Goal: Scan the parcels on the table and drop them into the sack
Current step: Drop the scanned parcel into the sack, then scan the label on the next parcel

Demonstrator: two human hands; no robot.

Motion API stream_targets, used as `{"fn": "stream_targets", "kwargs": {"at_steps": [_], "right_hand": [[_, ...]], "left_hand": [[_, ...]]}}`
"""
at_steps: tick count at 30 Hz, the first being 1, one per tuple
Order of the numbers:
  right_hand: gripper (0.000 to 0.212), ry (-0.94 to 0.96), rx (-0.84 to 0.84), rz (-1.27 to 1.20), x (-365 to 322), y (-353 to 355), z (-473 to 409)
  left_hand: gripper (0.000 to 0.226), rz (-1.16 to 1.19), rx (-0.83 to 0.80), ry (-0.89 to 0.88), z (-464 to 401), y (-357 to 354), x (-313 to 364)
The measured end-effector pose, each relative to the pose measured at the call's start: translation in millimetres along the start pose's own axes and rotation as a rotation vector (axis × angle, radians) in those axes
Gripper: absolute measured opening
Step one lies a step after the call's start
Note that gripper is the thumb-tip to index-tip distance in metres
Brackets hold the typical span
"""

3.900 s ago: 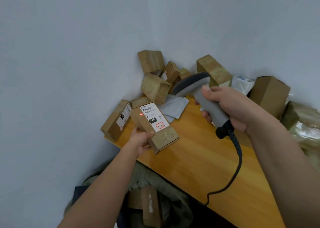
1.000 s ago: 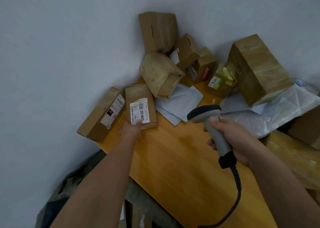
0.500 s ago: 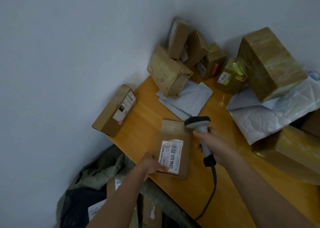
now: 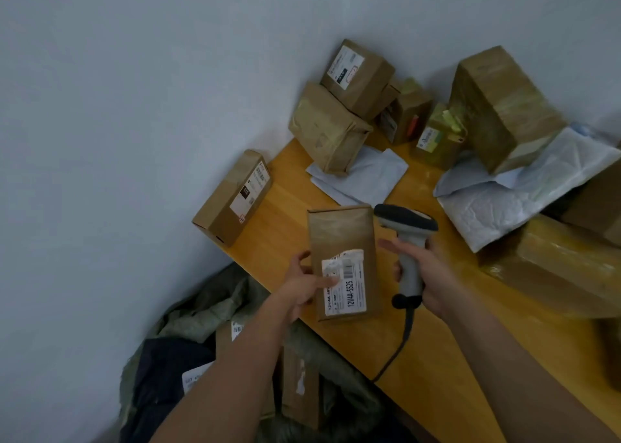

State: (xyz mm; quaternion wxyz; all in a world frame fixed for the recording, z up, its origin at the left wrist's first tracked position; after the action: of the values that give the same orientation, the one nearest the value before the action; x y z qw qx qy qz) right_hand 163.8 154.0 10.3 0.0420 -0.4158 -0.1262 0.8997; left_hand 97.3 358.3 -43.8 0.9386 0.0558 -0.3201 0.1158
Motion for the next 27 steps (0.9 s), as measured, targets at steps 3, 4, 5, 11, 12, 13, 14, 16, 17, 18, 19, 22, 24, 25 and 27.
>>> {"fn": "stream_targets", "kwargs": {"at_steps": [3, 4, 5, 11, 12, 13, 14, 16, 17, 18, 19, 22, 24, 25, 27], "right_hand": [[0.039, 0.069, 0.131, -0.059, -10, 7, 13], [0.036, 0.075, 0.164, -0.072, -13, 12, 19], [0.035, 0.074, 0.177, -0.084, -16, 17, 25], [0.051, 0.035, 0.162, -0.088, -23, 39, 71], [0.053, 0.034, 0.177, -0.084, -23, 40, 78], [0.056, 0.03, 0.194, -0.076, -24, 41, 85], [0.059, 0.022, 0.203, -0.071, -24, 42, 92], [0.065, 0.0, 0.196, -0.075, -26, 44, 103], [0.067, -0.008, 0.187, -0.081, -27, 45, 108], [0.068, -0.006, 0.175, -0.079, -28, 45, 113], [0.065, 0.002, 0.158, -0.063, -29, 45, 116], [0.047, 0.047, 0.111, -0.01, -32, 42, 126], [0.037, 0.1, 0.098, -0.03, -35, 40, 130], [0.034, 0.131, 0.1, -0.046, -37, 40, 131], [0.027, 0.188, 0.113, -0.064, -42, 44, 135]], "left_hand": [[0.073, -0.099, 0.041, -0.141, 9, -3, 19], [0.068, -0.147, 0.075, -0.212, 13, -4, 24], [0.062, -0.192, 0.099, -0.295, 19, -6, 29], [0.041, -0.554, 0.199, -0.952, 64, -19, 43], [0.043, -0.615, 0.201, -1.04, 70, -23, 43], [0.046, -0.664, 0.202, -1.112, 76, -26, 43], [0.049, -0.704, 0.214, -1.176, 79, -29, 42], [0.049, -0.776, 0.264, -1.285, 90, -31, 44], [0.048, -0.822, 0.28, -1.334, 95, -32, 45], [0.046, -0.863, 0.294, -1.373, 99, -31, 46], [0.046, -0.885, 0.298, -1.4, 103, -29, 48], [0.053, -0.897, 0.36, -1.427, 113, -25, 50], [0.065, -0.862, 0.515, -1.332, 123, -28, 51], [0.07, -0.769, 0.576, -1.19, 127, -32, 52], [0.07, -0.428, 0.471, -0.705, 139, -41, 54]]}}
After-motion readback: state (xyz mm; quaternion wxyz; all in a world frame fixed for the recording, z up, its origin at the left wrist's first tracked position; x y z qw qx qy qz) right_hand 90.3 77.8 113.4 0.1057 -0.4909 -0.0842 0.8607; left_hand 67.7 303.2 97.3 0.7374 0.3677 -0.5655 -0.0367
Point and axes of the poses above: each hand's wrist, its own z-axis away from the middle knuckle, its own y-axis out of the back of the hand, x = y × z, the point moved 1 cm from there along -z, towards the middle knuckle, and after that the axes turned 3 degrees about -z, right-handed, at the moved point
